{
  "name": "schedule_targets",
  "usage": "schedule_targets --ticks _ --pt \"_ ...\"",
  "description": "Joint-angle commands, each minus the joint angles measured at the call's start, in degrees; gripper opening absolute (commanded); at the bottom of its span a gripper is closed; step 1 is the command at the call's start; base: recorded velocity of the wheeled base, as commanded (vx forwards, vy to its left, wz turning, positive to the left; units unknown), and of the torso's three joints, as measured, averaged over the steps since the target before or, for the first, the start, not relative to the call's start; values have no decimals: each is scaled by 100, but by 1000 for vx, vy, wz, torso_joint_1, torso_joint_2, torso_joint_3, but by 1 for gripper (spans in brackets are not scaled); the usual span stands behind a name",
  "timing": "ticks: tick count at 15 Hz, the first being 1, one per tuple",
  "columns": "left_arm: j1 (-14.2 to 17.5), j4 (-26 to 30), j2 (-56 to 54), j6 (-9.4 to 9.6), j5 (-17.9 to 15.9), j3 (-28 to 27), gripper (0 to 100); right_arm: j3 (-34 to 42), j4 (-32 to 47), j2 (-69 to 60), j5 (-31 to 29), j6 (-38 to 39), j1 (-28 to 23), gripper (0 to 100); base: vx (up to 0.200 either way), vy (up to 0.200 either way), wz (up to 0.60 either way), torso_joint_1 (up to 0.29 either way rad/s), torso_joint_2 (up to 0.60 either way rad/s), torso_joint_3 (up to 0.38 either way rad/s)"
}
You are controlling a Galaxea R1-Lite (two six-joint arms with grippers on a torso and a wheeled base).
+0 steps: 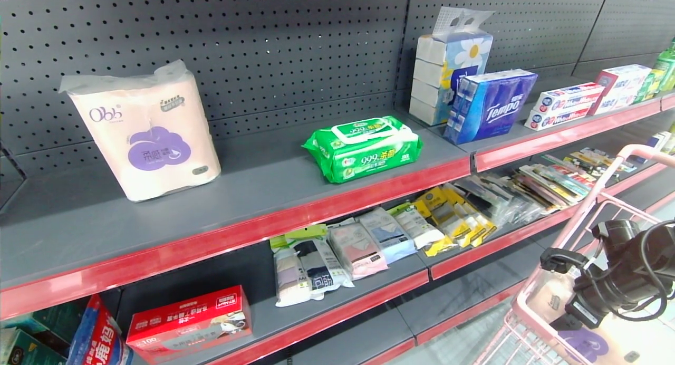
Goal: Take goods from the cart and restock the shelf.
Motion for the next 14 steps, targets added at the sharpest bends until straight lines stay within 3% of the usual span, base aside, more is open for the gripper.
schedule_targets --ticks 1,8,14 --pt "-4 -2 7 2 -2 0 100 12 4 82 17 7 0 0 0 0 0 0 0 0" --pt "-4 -2 7 -7 -2 0 100 126 13 90 34 68 -106 0 0 0 0 0 0 0" --pt "-4 -2 7 2 -2 0 100 768 145 -1228 -45 60 -888 0 0 0 0 0 0 0"
